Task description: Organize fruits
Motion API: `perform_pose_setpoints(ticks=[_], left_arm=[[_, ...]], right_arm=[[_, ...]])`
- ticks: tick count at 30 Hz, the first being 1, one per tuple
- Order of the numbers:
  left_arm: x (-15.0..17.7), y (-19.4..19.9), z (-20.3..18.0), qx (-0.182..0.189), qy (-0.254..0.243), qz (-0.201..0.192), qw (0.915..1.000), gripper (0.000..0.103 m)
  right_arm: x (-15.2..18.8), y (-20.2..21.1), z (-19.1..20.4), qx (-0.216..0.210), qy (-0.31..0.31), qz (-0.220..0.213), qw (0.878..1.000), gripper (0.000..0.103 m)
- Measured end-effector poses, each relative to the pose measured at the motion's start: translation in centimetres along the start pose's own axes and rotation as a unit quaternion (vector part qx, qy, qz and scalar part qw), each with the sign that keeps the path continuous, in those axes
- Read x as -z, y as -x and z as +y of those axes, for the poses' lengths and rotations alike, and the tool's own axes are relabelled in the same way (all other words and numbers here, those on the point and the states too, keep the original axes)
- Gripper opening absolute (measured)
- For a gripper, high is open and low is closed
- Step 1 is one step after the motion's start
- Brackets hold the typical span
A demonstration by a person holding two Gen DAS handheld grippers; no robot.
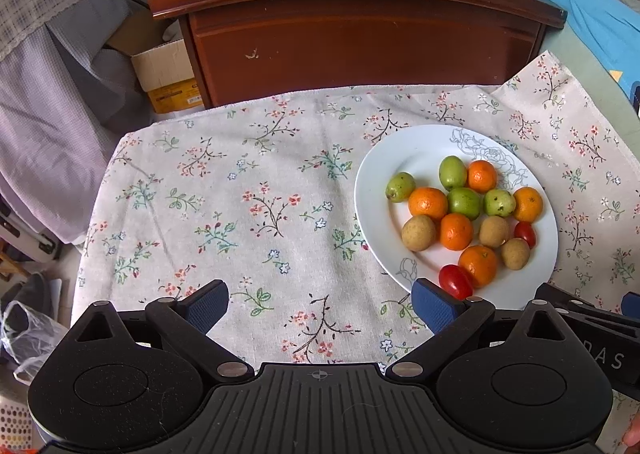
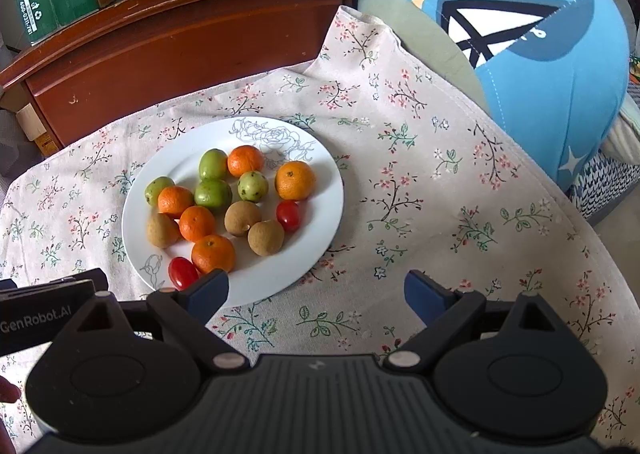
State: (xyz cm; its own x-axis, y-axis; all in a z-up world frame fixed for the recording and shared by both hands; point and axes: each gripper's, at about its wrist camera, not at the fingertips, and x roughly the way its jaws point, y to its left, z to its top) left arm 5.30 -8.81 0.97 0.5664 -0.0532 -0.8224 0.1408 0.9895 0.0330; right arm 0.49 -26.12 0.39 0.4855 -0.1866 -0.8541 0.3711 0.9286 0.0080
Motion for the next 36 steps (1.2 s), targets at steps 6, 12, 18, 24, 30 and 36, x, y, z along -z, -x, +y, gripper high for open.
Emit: perform_pose_setpoints(ticks=[6,12,18,24,30,36], left_arm=[[0.2,-0.4,-0.1,-0.004,-0.005,0.003,1.0000,0.099],[0.2,-0.8,-0.1,-0.006,-0.004,0.008,0.9999,0.099],[0.3,-1.1,-0.2,-0.008,-0.009,0.012,0.9999,0.099],[0.3,-1.2,-0.3,-0.007,-0.006,0.011,0.9999,0.099],[0.3,-1.5,-0.3,-0.006,-0.007,0.014,0.9999,0.099],[0.4,-1.7,-0.4,-0.010,-0.008,0.017,0.9998,0.099]], right_arm=[[0.1,-0.7,0.2,0.003,0.003,0.004,1.000,0.095],[0.1,-1.0,0.4,0.005,0.007,0.006,1.000,0.095],[0.1,-1.4,0.5,0.009,0.011,0.008,1.000,0.095],[0.2,-1.6,0.7,0.008,0.012,0.009,1.000,0.095],[0.2,-2.0,0.7,0.009,0.014,0.013,1.000,0.095],[0.3,-2.2,0.9,0.010,0.018,0.014,1.000,0.095]])
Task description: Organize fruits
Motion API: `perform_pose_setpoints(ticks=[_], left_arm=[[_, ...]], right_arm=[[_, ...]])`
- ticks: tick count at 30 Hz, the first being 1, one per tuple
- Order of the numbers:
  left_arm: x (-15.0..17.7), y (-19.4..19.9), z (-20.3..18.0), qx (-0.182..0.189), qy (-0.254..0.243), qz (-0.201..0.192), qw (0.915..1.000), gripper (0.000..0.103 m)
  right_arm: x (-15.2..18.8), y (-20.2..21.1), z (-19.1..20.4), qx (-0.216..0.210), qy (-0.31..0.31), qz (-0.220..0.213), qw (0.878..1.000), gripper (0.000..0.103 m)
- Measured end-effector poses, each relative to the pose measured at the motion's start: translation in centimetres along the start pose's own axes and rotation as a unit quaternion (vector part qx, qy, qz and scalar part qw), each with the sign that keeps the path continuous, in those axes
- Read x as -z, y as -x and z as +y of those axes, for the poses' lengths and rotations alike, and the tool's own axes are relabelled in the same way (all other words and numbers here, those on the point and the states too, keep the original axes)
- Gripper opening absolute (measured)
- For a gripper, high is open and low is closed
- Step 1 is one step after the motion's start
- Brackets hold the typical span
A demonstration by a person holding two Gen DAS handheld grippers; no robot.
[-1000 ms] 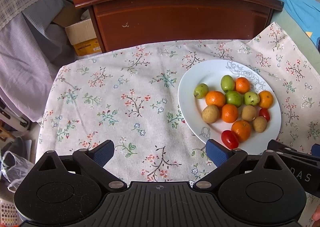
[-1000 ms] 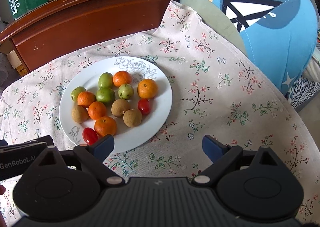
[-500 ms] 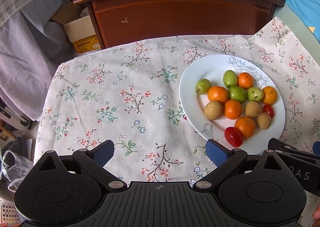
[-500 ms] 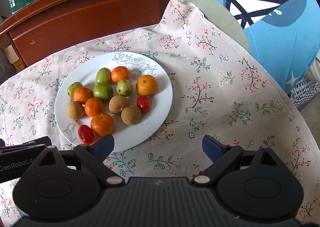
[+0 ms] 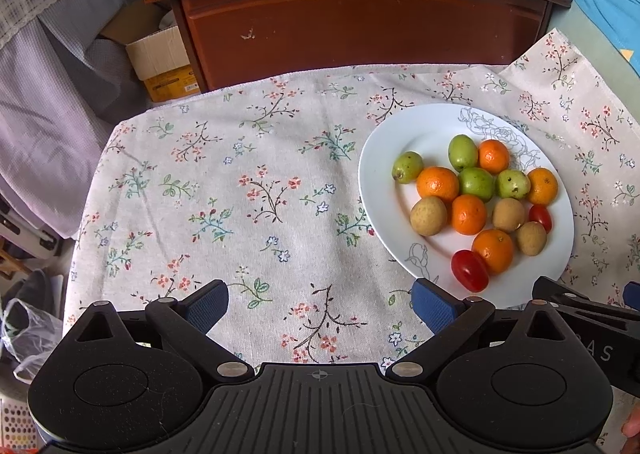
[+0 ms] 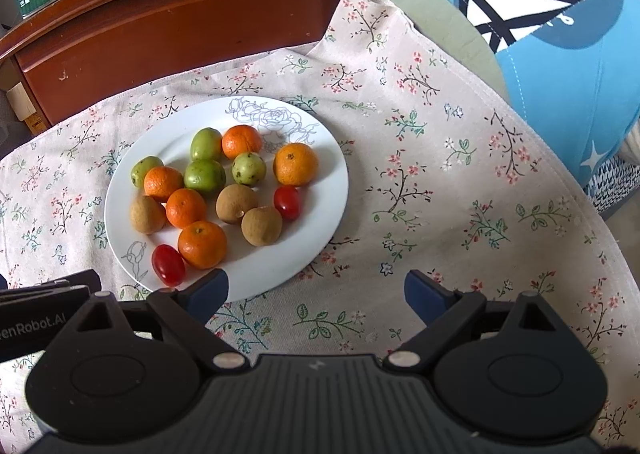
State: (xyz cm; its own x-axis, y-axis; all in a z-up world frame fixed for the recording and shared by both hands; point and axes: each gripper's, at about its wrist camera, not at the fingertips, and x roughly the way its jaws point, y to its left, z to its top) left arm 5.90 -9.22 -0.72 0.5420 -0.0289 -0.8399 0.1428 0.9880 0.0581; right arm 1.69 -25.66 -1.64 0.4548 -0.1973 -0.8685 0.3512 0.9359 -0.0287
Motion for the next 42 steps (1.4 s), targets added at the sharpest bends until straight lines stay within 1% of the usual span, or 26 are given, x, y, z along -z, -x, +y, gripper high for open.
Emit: perform_pose_setpoints(ticks=[12,18,27,34,38,42], left_arm=[[0.3,0.4,0.4,-0.007,-0.005,0.002,1.0000,0.099],[0.6,1.1,0.8,-0.015,-0.010,-0.003,0.9998,0.099],[1.9,2.3,2.3,-0.024,-0.004,-0.005,0.9997,0.099],[3.0,3.4,3.8,-0.022,0.005,-0.009,0.9997,0.099],[3.8,3.9,4.9,-0.020,0.015,-0.009,0.9997,0.099],[4.5,4.5,6.2,-0.017,0.031,-0.008,0.9993,0.099]], right_arm=[[0.1,0.0,0.4,0.000,0.014,0.000,1.000,0.095],[0.5,0.3,0.8,-0.003,0.024,-0.001,1.000,0.095],[1.3,1.5,2.2,-0.011,0.056,-0.011,0.998,0.095],[2.2,2.4,2.7,-0.045,0.069,-0.021,0.996,0.095],[3.5,2.7,2.7,-0.073,0.078,-0.036,0.994,0.098],[4.9,2.6,2.5,-0.110,0.073,-0.046,0.990,0.098]])
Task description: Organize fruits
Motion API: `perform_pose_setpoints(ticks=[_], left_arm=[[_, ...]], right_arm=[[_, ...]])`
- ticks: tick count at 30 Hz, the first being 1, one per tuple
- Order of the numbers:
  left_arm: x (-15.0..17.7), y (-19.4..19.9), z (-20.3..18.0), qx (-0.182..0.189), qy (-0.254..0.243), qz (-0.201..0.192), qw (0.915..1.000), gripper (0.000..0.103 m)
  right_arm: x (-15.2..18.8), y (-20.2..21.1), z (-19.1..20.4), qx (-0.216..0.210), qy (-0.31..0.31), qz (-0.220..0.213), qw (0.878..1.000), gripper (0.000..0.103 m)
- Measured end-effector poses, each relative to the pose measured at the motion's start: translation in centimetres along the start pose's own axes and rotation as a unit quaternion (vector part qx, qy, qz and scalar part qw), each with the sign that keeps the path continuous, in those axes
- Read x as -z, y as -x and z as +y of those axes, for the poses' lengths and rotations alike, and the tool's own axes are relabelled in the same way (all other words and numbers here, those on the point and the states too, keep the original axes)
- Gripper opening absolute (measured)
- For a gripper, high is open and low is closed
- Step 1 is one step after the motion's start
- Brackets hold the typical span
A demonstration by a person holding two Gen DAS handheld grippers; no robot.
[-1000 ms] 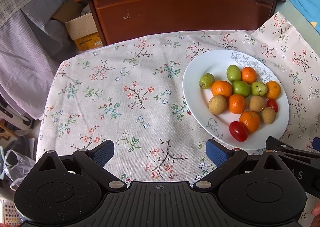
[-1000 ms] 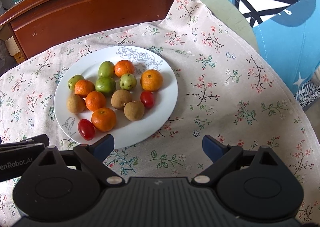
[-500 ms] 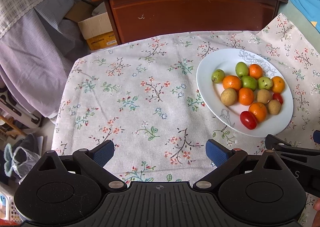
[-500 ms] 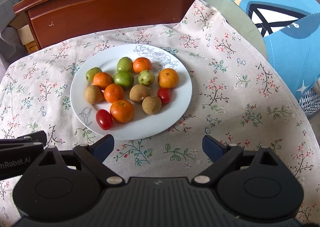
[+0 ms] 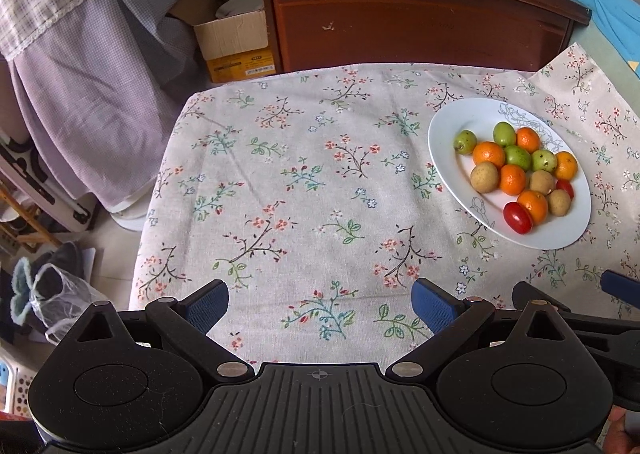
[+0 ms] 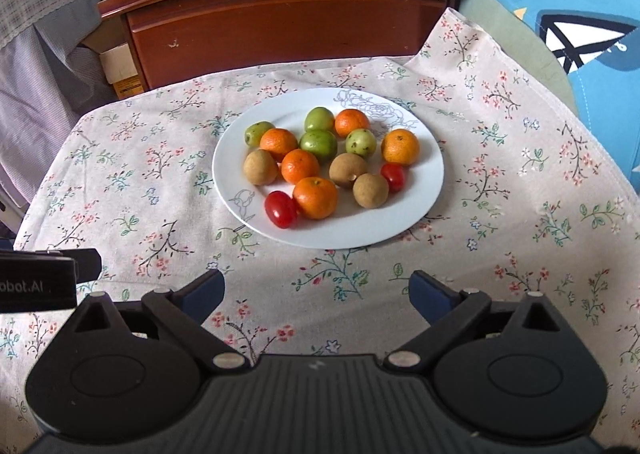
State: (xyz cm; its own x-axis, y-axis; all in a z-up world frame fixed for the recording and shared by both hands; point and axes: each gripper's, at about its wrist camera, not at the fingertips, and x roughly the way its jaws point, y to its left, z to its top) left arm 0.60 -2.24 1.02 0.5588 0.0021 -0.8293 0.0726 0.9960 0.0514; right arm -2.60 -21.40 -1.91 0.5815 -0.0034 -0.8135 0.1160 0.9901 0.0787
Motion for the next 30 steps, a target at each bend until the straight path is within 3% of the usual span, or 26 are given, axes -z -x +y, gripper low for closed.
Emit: perform_pose_setpoints(ticks=[6,11,17,30], left_arm=[[0.7,1.2,2.1,0.004,0.029,-0.007,0.9995,0.099],[1.4,2.0,3.1,0.010,0.041,-0.009,0.9991,0.099],[2.2,2.6,3.4,0.012,0.039,-0.012,0.9991,0.099],[3.2,2.1,2.7,0.010,0.017,-0.012,0.9997,0.099]], right_arm=[[2.7,0.1,0.7,-0.022,-0.006,-0.023,0.999,0.098],[3.8,-0.6,1.6,-0.029,0.036,-0.028,0.999,0.098],[5.0,-1.2,2.5,-0.029,0.087,-0.042,0.995,0.102],[5.0,-2.0,2.6,-0.027,0.084,-0.075,0.993,0.102]])
